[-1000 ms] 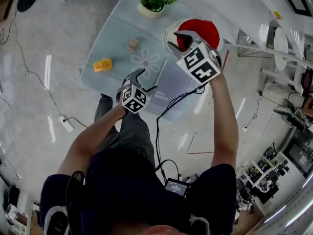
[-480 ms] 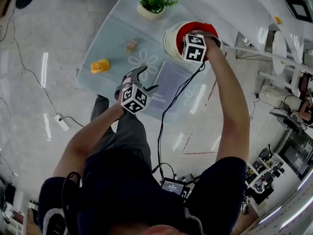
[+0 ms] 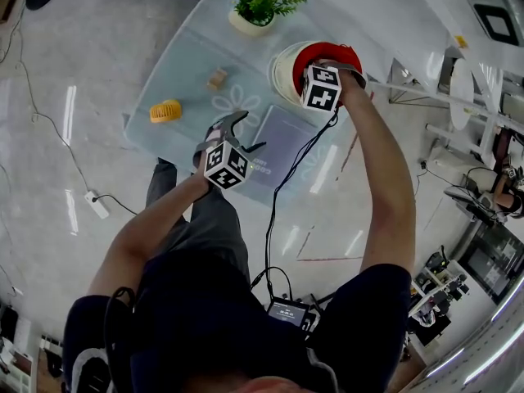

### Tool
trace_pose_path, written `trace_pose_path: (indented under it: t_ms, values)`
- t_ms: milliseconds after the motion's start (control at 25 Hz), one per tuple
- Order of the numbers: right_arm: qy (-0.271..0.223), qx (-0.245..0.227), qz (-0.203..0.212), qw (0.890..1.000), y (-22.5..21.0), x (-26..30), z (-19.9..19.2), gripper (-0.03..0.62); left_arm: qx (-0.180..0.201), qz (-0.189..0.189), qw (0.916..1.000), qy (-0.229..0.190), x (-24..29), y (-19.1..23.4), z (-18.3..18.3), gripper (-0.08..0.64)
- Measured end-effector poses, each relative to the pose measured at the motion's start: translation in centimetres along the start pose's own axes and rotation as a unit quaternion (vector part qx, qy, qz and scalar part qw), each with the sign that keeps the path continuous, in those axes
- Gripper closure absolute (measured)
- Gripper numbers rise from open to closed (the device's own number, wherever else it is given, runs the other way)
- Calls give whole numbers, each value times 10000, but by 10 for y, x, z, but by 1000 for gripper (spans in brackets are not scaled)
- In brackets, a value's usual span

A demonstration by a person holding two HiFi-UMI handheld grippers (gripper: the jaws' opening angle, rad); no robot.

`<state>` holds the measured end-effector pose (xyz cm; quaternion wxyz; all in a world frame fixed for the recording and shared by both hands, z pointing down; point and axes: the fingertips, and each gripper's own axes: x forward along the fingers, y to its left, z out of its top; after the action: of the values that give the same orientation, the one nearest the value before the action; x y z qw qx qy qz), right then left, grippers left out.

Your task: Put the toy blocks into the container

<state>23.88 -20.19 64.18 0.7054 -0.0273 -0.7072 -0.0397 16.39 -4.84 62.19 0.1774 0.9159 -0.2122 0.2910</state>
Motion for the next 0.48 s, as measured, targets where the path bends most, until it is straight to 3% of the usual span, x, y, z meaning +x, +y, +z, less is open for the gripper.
trace_pose_path:
  t_ms: [80,240,360,480]
  values:
    - [-494,836,197,9951,-6,-17,5,546,-2,23,10000,-16,-2,3,1,151]
    - [-1511,2115,160,9655,-16,-80,4,546,-81,76,9999,-54,-7,10,0,152]
    - [-2351,2590,-93,9368,-12,-149,12,546,-119,50,9999,-56,-11,8,-4,155]
    - [-2348,2584,-631,9349,-5,-190,15,546,-146,58,9999,-23,-15,8,-10,158]
